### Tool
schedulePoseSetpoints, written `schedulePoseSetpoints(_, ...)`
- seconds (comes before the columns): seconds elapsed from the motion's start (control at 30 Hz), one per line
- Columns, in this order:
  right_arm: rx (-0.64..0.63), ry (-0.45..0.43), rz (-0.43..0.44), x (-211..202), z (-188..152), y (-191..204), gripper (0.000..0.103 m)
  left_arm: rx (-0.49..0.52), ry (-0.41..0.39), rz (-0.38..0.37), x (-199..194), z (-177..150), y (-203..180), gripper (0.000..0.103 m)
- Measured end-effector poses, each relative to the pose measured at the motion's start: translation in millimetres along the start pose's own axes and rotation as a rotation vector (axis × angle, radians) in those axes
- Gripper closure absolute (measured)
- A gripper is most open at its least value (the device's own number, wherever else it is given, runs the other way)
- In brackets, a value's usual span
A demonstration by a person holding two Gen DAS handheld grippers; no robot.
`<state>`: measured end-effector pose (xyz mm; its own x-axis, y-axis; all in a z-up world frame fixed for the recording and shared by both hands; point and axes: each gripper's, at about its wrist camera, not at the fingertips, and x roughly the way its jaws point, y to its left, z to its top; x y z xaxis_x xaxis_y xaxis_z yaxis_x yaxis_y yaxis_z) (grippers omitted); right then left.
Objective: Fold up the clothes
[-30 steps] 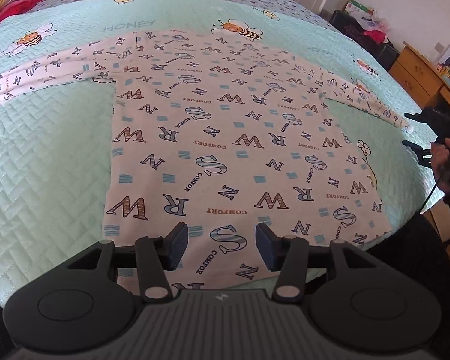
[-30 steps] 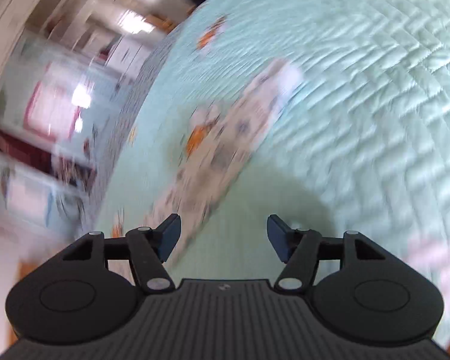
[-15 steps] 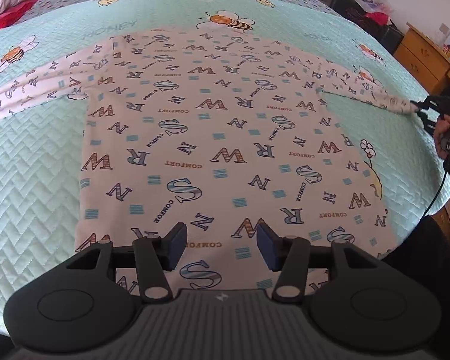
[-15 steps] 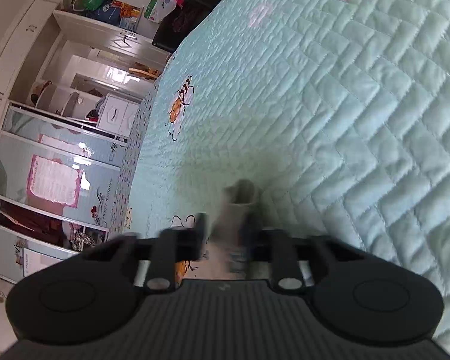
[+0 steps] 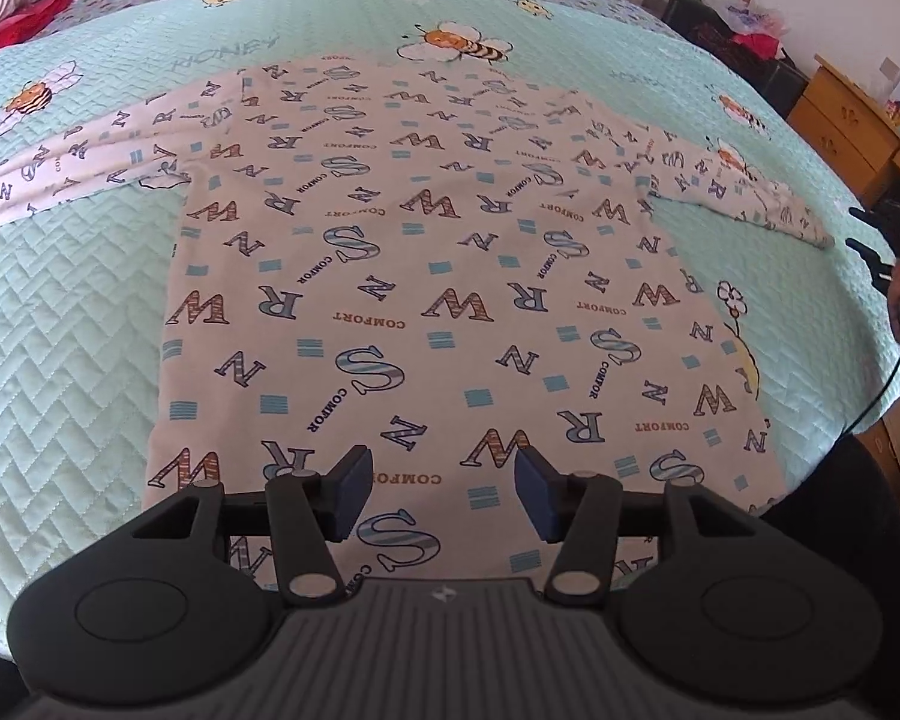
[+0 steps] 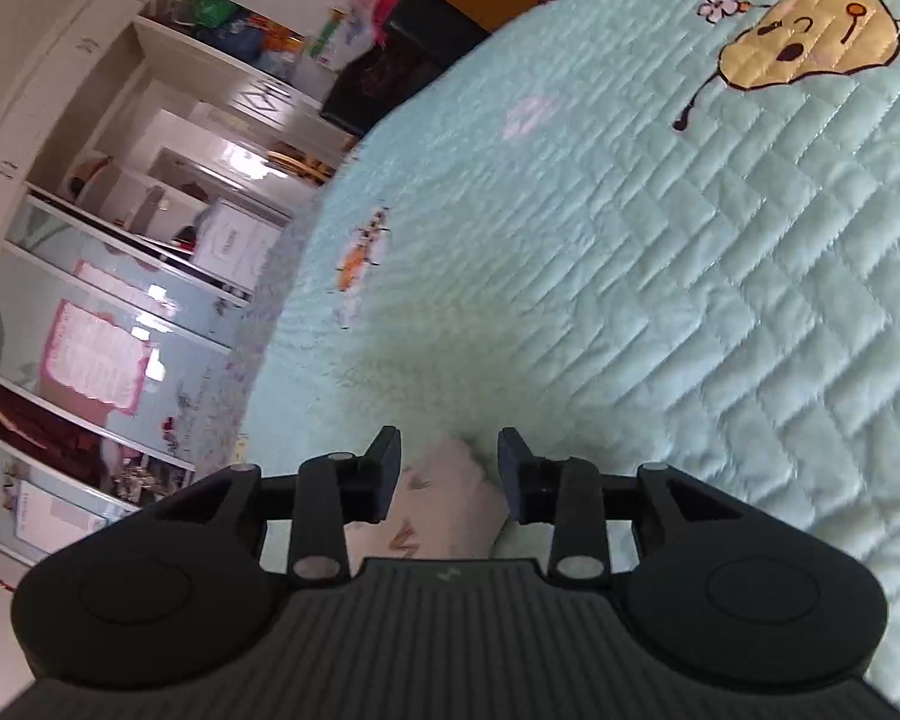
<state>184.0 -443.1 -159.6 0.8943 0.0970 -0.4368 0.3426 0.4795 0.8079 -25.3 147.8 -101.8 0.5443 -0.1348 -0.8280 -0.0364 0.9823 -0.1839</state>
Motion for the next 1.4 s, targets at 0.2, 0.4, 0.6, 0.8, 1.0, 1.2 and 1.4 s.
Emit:
schedulePoseSetpoints(0.2,-0.298,0.239,0.160,-4,-71,85,0.056,-0.011,0.005,-0.025,6,0,-3,0.046)
schedulePoseSetpoints(0.4,-0.503,0.485,0.182,76,-148,156,0.050,-0.035,-0.006,-0.021,1,-3,4,0.046)
schedulePoseSetpoints(0.6,-0.526,0.317,-0.031,122,-143,148,0.065,-0.090,-0.007,-0.019,4,-3,27,0.044)
schedulePoseSetpoints(0.8,-0.527,0.391,0.198,91,-178,188,0.039,-0.134,-0.015,-0.062,19,2,37,0.044)
schedulePoseSetpoints(1.0,-0.709,0.613,0.214,154,-263,221,0.040,-0.118,-0.049,-0.029,2,2,45,0.044)
schedulePoseSetpoints(1.2,-0.453,0.354,0.129,156,-197,218,0.053,-0.234,-0.066,-0.014,3,0,80,0.044)
schedulePoseSetpoints(1.4,-0.562,0.604,0.302,106,-251,209,0.035,-0.264,-0.076,-0.030,10,10,88,0.044)
